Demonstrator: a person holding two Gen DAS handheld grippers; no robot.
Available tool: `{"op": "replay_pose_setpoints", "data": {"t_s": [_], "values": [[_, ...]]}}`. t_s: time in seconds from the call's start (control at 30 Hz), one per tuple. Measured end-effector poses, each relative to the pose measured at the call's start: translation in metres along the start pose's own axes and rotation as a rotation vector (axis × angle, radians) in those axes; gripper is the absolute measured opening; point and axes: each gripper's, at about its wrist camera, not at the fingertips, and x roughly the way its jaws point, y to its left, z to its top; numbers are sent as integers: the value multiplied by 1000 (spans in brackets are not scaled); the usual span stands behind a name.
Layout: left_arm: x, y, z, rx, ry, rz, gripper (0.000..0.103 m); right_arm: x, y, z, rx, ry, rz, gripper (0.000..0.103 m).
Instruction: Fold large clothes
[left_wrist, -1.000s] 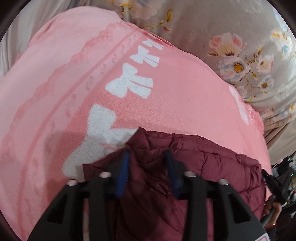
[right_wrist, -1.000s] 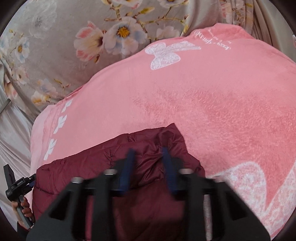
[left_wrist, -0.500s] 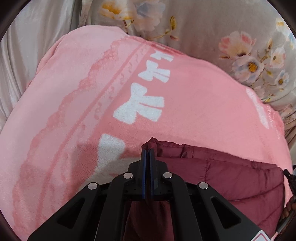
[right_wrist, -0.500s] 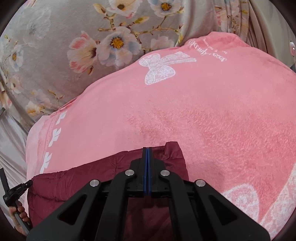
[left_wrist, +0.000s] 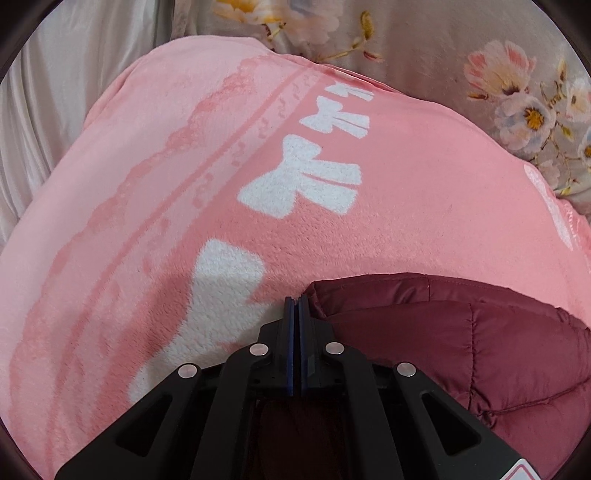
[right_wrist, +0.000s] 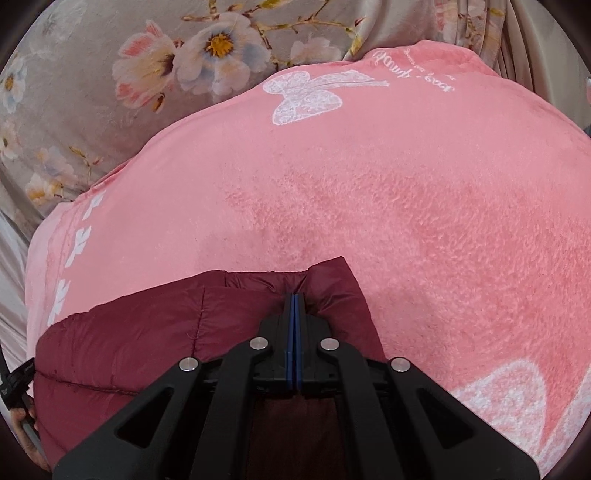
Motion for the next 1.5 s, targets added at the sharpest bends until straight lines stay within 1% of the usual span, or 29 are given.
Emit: {"op": "replay_pose_setpoints", "data": {"t_s": [0.1,0.3,0.43,0.53,0.6,0.63,0.67,0.7,0.73,0.77,0.8,0.83,0.87,0.9,0.93,0.97,1.0,1.07,1.13,1.2,1.27,1.33,1.43,1.5], "values": [[1,-4,-1,23,-9,29,1,1,4,-2,-23,-1,-19,0],[3,-16,-4,82,-17,104,1,4,5,-1,-34,4,-28,0],[4,-18,-5,91,-18,117,1,4,4,-1,-30,1,-29,0],[4,-21,-4,101,-15,135,1,4,5,0,-32,-2,-45,0],[4,-24,-3,119,-11,175,4,1,2,3,-15,-9,-63,0],[2,-24,-2,120,-11,200,10,-3,-2,5,6,-20,-78,0],[0,-21,-1,112,-10,230,18,-12,-7,7,30,-43,-100,0],[-6,-15,0,90,-6,271,24,-28,-13,9,63,-91,-128,0],[-13,-9,1,62,-7,313,39,-41,-17,10,77,-125,-146,4],[-24,-2,2,26,-9,365,48,-59,-17,12,79,-170,-160,9],[-41,6,4,-23,-25,389,47,-74,-14,13,64,-200,-143,11],[-55,7,5,-47,-50,348,47,-84,-8,13,44,-210,-118,11],[-72,4,7,-63,-82,271,47,-94,2,12,10,-212,-77,11],[-84,-3,7,-62,-101,220,47,-101,16,11,-24,-205,-28,11],[-98,-18,8,-35,-119,166,47,-104,29,9,-51,-194,20,11],[-109,-38,7,17,-130,116,47,-105,46,5,-85,-174,80,11],[-115,-59,4,76,-126,63,47,-104,60,0,-112,-153,118,11],[-118,-97,-5,161,-99,-18,47,-95,94,-13,-173,-95,187,11],[-111,-128,-16,209,-62,-78,47,-85,118,-24,-215,-64,225,11],[-98,-148,-25,223,-39,-82,46,-73,137,-33,-260,-53,209,11],[-80,-163,-34,228,-2,-98,44,-64,147,-39,-283,-41,206,11],[-65,-171,-39,220,20,-94,43,-54,151,-45,-301,-29,184,11],[-57,-175,-47,226,8,-54,43,-36,148,-50,-306,-2,160,11],[-53,-177,-50,229,3,-41,44,-26,146,-53,-298,9,156,10]]}}
